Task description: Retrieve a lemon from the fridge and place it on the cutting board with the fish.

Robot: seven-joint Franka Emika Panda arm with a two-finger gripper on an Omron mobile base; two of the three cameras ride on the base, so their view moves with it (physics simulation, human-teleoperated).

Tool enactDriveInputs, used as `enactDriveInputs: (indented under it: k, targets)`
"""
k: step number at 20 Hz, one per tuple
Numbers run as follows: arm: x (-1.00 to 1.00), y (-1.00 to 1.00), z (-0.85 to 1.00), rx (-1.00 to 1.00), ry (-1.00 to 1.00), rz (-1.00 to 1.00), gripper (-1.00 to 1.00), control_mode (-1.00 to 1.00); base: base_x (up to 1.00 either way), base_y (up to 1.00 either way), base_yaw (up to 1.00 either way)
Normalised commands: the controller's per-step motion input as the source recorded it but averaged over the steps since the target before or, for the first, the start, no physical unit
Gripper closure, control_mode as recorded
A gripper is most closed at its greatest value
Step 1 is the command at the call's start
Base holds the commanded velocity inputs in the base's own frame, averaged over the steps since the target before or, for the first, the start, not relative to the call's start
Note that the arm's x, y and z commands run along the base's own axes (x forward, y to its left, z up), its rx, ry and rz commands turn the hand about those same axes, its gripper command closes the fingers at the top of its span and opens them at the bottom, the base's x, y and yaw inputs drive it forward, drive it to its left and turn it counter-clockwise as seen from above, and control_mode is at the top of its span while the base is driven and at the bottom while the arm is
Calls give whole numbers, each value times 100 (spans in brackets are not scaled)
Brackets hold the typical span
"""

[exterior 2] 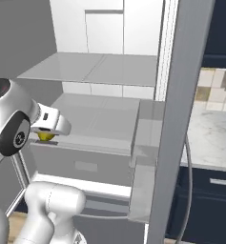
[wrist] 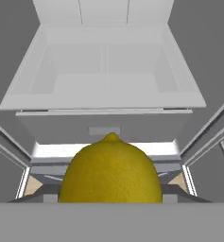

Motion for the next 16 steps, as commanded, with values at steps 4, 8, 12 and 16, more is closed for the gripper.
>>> enactDriveInputs:
  k: [4, 8, 12, 16]
  targets:
    - [0, 0, 0, 0, 0, 0, 100, 100, -77, 0, 0]
    - [0, 0, 0, 0, 0, 0, 100, 100, -68, 1, 0]
    - [0, 0, 0, 0, 0, 0, 100, 100, -66, 15, 0]
    - [0, 0, 0, 0, 0, 0, 100, 100, -58, 37, 1]
